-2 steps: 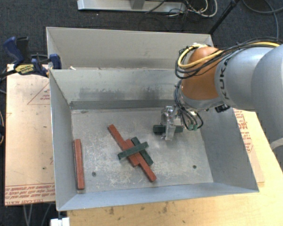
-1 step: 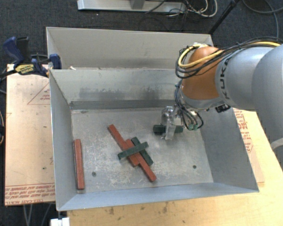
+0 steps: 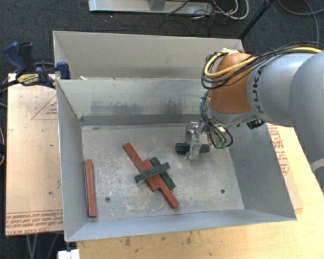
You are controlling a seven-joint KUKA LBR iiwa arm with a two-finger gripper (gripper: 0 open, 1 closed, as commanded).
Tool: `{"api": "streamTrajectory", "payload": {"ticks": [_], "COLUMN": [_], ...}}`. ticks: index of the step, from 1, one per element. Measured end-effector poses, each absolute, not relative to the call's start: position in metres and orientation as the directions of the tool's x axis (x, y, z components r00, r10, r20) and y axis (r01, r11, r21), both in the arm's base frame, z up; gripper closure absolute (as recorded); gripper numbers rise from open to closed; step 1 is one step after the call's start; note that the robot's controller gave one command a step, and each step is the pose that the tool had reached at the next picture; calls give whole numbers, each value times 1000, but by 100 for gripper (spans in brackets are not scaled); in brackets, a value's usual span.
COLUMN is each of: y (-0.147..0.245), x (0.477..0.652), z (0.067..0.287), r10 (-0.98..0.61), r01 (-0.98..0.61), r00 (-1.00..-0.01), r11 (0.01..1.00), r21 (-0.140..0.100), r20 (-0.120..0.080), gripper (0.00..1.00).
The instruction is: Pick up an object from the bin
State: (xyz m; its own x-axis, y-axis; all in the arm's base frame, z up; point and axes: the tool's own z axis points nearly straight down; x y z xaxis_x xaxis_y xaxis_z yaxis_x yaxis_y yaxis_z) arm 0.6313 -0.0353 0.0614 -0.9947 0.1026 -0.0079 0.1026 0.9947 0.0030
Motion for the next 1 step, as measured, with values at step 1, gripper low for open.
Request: {"api": "streamTrajectory", "payload": {"ticks": [1], "y": [-35], "x": [631], "z": [66], "r10": [106], "r01": [106], "r00": [-994], "r11": [994], "r21": [3], "r20": [-10], "gripper": [100]}}
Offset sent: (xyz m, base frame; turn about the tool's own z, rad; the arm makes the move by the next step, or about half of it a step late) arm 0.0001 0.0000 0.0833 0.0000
